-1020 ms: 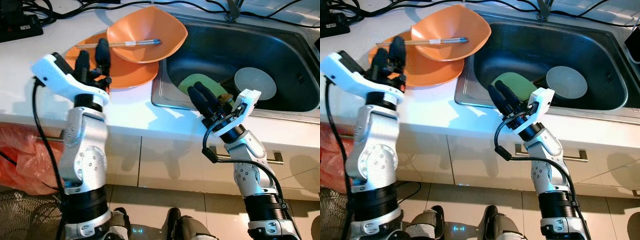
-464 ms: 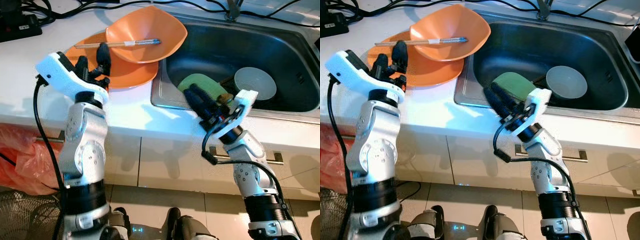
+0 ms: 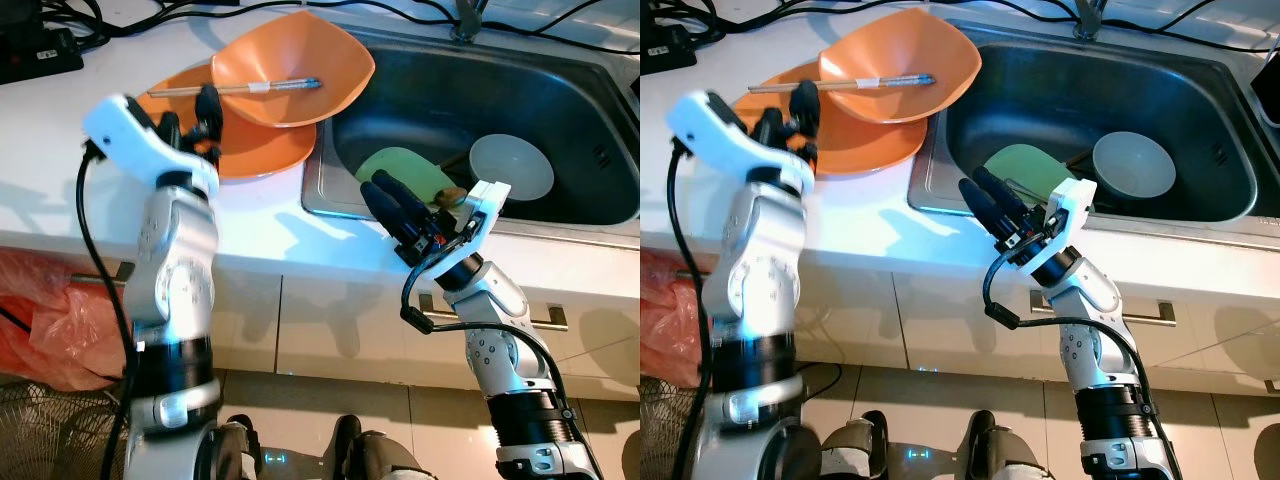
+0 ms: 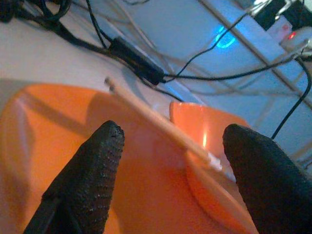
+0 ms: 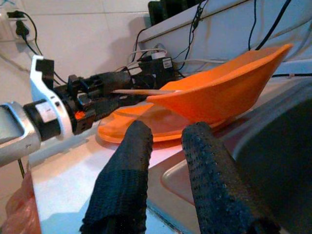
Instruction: Kitchen organization
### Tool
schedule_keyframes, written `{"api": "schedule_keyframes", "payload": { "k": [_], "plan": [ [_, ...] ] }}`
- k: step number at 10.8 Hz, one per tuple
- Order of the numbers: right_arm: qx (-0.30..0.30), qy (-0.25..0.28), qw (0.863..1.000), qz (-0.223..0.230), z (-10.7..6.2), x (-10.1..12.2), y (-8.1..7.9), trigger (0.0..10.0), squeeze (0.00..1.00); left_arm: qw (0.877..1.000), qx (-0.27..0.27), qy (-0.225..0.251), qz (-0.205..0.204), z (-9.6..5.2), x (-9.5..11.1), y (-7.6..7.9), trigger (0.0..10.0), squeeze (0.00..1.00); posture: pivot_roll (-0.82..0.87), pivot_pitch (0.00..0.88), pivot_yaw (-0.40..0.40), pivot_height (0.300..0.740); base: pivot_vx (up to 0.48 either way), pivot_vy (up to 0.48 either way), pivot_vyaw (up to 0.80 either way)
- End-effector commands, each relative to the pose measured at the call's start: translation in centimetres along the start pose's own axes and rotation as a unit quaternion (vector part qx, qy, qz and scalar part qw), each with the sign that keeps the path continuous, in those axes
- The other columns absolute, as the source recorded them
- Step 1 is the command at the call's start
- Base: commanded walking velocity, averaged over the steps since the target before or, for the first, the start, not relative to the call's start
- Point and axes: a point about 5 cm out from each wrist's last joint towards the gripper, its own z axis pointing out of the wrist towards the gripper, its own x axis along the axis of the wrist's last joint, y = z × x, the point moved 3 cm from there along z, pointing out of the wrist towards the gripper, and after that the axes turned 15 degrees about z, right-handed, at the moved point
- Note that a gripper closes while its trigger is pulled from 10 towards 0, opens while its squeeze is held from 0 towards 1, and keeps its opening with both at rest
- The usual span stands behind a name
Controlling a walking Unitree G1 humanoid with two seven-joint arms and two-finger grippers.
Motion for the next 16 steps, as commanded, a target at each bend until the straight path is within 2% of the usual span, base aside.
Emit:
{"api": "schedule_keyframes", "payload": {
  "k": [1, 5, 7, 10, 13, 14, 15, 16],
  "plan": [
    [-0.006, -0.017, 1.000, 0.015, -0.6, -0.8, 0.2, 10.0, 0.00, 1.000, 0.007, 0.003, -0.003, 0.2, 0.1, 0.0, 10.0, 0.00, 0.21, 0.206, -0.092, 0.740, 0.000, 0.000, 0.00],
    [-0.004, -0.019, 1.000, 0.013, -0.5, -1.0, 0.1, 10.0, 0.00, 0.998, 0.065, 0.009, -0.013, 1.7, 0.8, -1.4, 10.0, 0.00, 0.21, 0.193, -0.088, 0.740, 0.000, 0.000, 0.00],
    [-0.003, -0.020, 1.000, 0.013, -0.5, -1.0, 0.1, 10.0, 0.00, 0.997, 0.076, 0.008, -0.014, 2.3, 0.9, -1.7, 10.0, 0.00, 0.21, 0.192, -0.088, 0.740, 0.000, 0.000, 0.00],
    [-0.003, -0.023, 1.000, 0.008, -0.5, -1.1, 0.0, 10.0, 0.00, 0.999, 0.045, -0.002, -0.016, 3.3, 0.8, -0.5, 10.0, 0.00, 0.20, 0.196, -0.086, 0.740, 0.000, 0.000, 0.00],
    [-0.005, -0.025, 1.000, 0.006, -0.5, -1.1, 0.0, 10.0, 0.00, 0.999, 0.031, 0.003, -0.022, 3.5, 1.2, 0.1, 10.0, 0.00, 0.20, 0.199, -0.087, 0.740, 0.000, 0.000, 0.00],
    [-0.006, -0.026, 1.000, 0.006, -0.5, -1.2, 0.1, 10.0, 0.00, 0.999, 0.031, 0.005, -0.023, 3.6, 1.3, 0.1, 3.3, 0.00, 0.20, 0.202, -0.088, 0.740, 0.000, 0.000, 0.00],
    [-0.005, -0.029, 1.000, 0.006, -0.5, -1.3, 0.0, 10.0, 0.00, 0.999, 0.031, 0.008, -0.026, 3.6, 1.4, 0.1, 0.0, 0.00, 0.20, 0.203, -0.089, 0.740, 0.000, 0.000, 0.00],
    [-0.005, -0.032, 0.999, 0.005, -0.5, -1.4, 0.0, 10.0, 0.00, 0.999, 0.029, 0.009, -0.026, 3.6, 1.5, 0.2, 0.0, 0.00, 0.20, 0.203, -0.089, 0.740, 0.000, 0.000, 0.00]
  ]
}}
